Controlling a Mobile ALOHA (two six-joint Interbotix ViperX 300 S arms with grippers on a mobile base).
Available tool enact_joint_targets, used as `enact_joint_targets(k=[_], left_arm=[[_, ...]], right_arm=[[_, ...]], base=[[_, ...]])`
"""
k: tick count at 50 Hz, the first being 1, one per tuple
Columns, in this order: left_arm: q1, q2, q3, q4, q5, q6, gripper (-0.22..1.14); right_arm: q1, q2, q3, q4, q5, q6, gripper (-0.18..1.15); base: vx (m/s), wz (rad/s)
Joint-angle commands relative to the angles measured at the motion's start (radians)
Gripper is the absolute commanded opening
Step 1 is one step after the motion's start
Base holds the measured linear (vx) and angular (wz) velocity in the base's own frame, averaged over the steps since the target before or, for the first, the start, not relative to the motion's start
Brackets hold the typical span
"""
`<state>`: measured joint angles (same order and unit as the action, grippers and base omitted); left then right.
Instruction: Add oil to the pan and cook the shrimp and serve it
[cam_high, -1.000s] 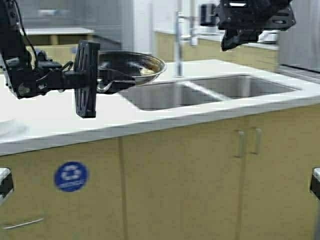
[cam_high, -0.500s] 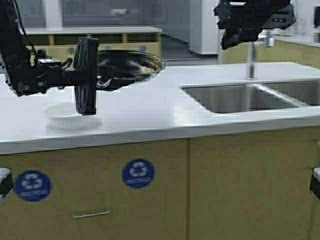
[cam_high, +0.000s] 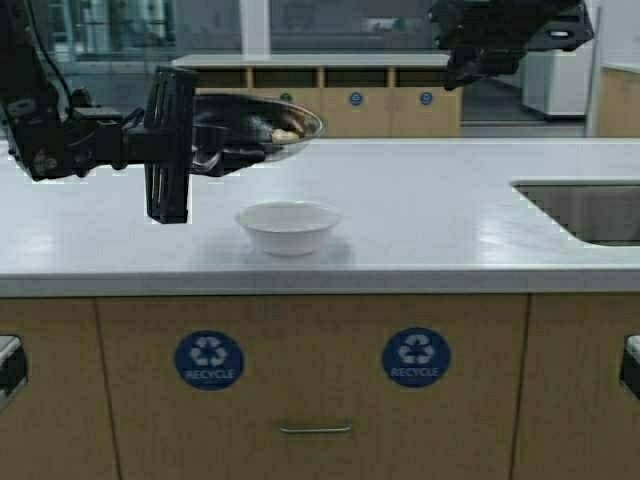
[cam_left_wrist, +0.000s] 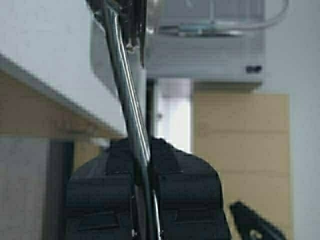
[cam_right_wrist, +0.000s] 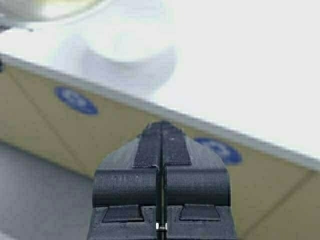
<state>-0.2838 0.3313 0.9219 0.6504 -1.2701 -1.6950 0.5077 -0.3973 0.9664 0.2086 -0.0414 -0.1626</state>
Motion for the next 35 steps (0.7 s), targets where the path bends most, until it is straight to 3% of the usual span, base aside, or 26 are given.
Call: enact_joint_targets(k=[1,24,35], left_arm=[[-0.003,-0.080,-0.034,-0.003,0.060,0.020,0.03],[-0.141,-0.135,-0.190,-0.005,0.523,0.120,0.03],[-0.149,-0.132,-0.273,-0.018,0.664,0.225,0.03]], right_arm=[[0.000,-0.009,-0.009,-0.002,-0.006,0.002,0.06],[0.000,-0.006,-0.009,0.002,-0.006,0.005,0.06],[0.000,0.000,-0.006,0.003,-0.006,0.005,0.06]], base=[[0.03,0.27],[0.02,0.13],[0.01,0.05]])
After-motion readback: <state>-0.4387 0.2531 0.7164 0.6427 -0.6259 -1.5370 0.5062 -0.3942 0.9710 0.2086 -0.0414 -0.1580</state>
